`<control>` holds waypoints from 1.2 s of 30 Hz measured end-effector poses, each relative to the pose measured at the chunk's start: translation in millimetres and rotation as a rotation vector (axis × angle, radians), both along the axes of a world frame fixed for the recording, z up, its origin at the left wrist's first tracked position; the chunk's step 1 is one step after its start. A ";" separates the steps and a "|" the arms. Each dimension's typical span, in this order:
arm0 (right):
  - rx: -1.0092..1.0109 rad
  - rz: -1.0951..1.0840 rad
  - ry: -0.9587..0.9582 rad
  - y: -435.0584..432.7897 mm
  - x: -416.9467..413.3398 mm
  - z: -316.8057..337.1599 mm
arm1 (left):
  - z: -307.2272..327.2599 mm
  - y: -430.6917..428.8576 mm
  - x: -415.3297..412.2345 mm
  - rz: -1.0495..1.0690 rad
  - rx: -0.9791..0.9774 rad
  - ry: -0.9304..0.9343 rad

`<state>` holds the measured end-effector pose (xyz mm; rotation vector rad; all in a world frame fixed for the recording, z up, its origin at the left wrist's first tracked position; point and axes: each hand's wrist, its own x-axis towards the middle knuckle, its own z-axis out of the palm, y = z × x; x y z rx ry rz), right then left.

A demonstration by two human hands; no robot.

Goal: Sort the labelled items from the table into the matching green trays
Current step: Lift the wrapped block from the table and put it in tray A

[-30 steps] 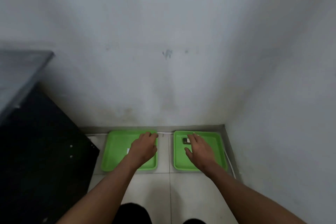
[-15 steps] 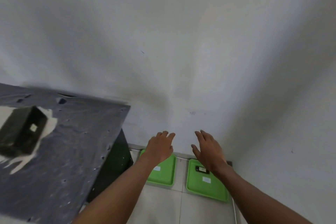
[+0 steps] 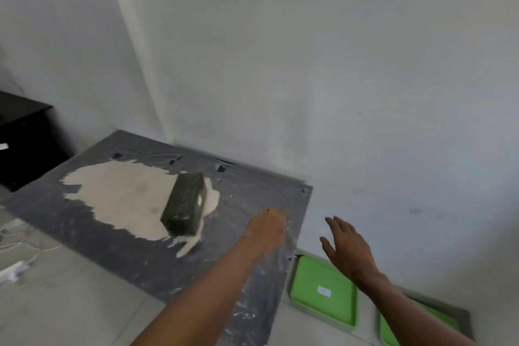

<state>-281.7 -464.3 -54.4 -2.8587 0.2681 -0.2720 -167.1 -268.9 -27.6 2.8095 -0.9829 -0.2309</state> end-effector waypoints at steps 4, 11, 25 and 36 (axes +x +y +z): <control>0.024 0.050 0.018 76.3 35.7 0.3 | -2.5 84.7 39.2 0.049 0.032 0.029; 0.067 0.102 0.065 148.5 90.2 3.3 | -20.7 163.1 85.8 0.127 0.088 0.007; 0.122 0.201 0.119 170.2 175.0 -25.6 | -43.9 196.4 156.2 0.241 0.116 0.052; 0.139 0.105 0.145 198.3 222.1 -37.7 | -49.0 213.2 228.5 0.299 0.159 0.102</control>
